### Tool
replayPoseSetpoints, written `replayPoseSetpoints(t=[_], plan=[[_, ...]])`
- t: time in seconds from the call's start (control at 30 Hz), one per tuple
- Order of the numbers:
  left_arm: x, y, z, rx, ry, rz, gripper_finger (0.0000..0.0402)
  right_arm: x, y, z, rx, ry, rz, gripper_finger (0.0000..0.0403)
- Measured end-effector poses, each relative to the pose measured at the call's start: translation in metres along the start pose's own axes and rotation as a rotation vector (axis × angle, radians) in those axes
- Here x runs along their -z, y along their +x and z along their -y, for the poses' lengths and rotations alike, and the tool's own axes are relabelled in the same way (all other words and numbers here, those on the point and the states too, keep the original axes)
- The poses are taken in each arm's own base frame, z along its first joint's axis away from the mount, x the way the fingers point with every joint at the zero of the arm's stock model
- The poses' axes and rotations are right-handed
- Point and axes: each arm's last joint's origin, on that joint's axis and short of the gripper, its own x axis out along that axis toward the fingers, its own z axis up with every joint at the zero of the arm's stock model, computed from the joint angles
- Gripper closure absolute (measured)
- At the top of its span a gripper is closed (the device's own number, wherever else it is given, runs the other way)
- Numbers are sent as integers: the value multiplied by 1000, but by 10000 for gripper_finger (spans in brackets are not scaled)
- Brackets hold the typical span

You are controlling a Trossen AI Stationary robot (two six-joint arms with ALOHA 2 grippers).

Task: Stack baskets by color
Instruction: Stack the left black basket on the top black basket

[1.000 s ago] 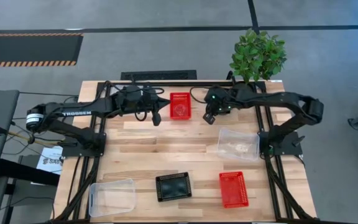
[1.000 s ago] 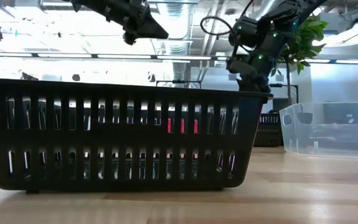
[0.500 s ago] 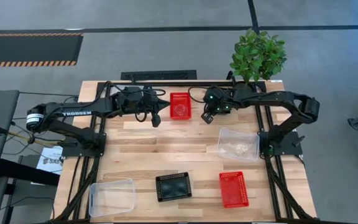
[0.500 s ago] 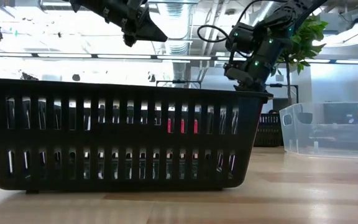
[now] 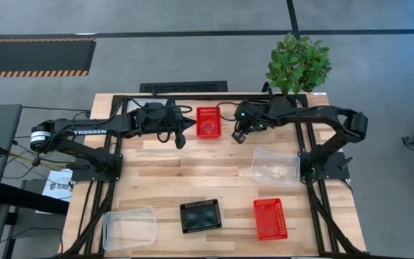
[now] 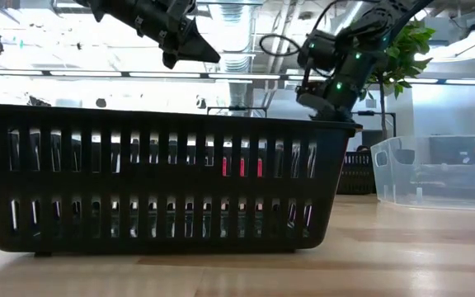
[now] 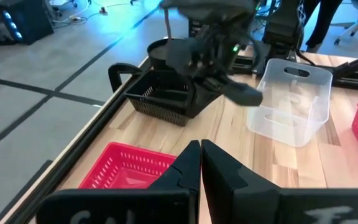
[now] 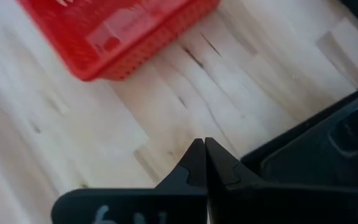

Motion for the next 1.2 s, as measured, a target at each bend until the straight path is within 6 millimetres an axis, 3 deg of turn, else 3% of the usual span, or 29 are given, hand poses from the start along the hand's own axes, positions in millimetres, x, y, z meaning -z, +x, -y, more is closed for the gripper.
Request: replayPoseSetpoints(t=[0.23, 0.43, 0.6, 0.77, 1.2], plan=[[-2, 0, 0, -1, 4, 28, 401, -5, -23, 6, 174, 18, 114, 400], [1, 0, 0, -4, 7, -3, 401, 15, -45, -6, 345, 52, 119, 399], [1, 0, -1, -7, 14, -4, 401, 41, -35, -12, 371, 81, 83, 400], [1, 0, -1, -7, 14, -4, 401, 53, -26, -7, 429, 129, 103, 400], [1, 0, -1, -8, 12, -11, 401, 63, -18, -11, 430, 150, 91, 400]])
